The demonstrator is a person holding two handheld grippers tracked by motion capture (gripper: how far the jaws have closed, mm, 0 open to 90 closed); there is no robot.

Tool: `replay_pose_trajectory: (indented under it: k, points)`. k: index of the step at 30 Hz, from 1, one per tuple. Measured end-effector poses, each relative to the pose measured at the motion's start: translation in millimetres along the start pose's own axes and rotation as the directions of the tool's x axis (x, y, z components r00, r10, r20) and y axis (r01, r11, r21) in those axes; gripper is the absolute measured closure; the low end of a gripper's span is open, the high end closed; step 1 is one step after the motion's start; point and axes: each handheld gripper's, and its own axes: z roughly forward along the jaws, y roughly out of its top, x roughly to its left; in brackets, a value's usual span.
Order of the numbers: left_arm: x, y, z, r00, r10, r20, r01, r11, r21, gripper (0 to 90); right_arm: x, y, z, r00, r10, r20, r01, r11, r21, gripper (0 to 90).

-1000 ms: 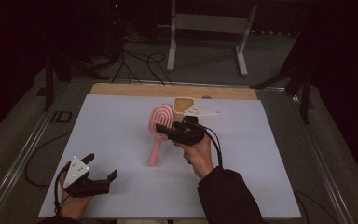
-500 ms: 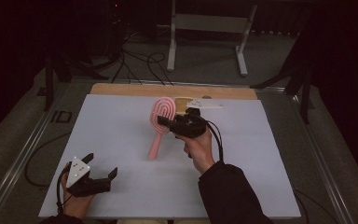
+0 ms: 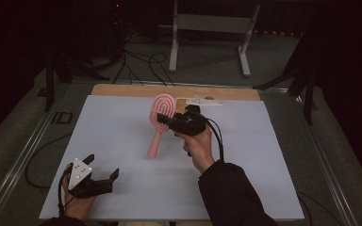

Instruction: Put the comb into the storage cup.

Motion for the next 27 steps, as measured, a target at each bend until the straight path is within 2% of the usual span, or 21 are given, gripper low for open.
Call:
replay_pose_trajectory:
  k: [10, 27]
  points:
    - [0.1, 0.3, -0.5, 1.0, -0.003, -0.005, 0.003, 1.0, -0.004, 0.2, 2.2, 15.1, 0.8, 1.0, -0.008, 0.002, 0.008, 1.0, -0.008, 63.7]
    - [-1.4, 0.8, -0.8, 0.9999, 0.009, -0.008, -0.009, 0.9999, -0.007, 0.3, -11.2, 34.9, 0.0, 0.9995, 0.025, 0.019, -0.025, 0.999, -0.031, 63.7]
